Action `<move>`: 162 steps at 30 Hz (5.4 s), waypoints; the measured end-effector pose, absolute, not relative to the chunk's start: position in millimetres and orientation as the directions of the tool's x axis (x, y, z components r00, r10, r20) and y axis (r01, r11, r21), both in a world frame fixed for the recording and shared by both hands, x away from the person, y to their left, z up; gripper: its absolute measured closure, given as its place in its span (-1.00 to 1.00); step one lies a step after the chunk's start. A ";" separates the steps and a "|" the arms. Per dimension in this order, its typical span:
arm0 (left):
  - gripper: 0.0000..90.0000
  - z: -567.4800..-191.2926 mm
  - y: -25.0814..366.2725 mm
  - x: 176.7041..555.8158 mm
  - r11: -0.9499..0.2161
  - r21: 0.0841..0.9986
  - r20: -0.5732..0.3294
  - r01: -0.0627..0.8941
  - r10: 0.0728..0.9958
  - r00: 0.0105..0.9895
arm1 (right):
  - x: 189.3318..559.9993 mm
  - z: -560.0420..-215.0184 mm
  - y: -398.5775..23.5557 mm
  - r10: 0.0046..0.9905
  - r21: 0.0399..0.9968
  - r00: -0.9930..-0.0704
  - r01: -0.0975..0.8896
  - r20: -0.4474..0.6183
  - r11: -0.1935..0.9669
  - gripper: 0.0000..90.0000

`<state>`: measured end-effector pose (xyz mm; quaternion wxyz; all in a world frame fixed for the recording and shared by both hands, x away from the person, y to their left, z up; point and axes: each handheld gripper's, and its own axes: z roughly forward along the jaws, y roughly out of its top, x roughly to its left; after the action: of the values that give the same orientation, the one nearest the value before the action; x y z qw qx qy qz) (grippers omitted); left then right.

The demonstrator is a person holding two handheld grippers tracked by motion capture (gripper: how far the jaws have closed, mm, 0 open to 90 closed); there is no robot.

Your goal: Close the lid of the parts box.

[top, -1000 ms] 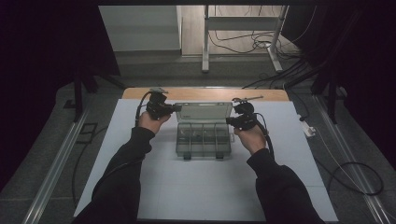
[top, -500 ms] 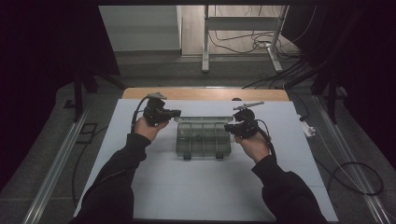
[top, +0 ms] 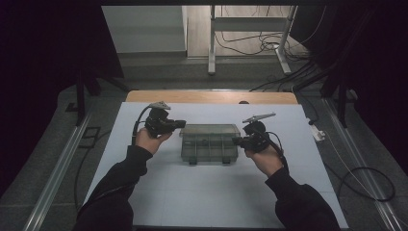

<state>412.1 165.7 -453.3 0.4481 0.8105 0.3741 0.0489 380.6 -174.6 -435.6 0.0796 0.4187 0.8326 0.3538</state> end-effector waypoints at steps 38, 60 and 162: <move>0.97 -477.3 147.4 352.7 -0.387 0.681 -0.260 0.622 0.665 0.700 | 359.3 -452.1 -182.6 0.727 0.622 -0.668 0.638 0.156 0.453 0.97; 0.97 -491.2 148.1 356.9 -0.417 0.634 -0.251 0.652 0.686 0.683 | 376.4 -468.1 -176.0 0.740 0.624 -0.665 0.619 0.095 0.476 0.97; -1.00 -463.8 199.4 272.0 -0.397 0.722 -0.132 0.566 0.725 0.676 | 302.5 -451.4 -242.3 0.716 0.694 -0.684 0.585 0.143 0.420 -1.00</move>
<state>272.0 199.4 -463.8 0.3877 0.8294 0.3891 0.1020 302.5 -242.3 -451.4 0.0873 0.3880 0.8381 0.3733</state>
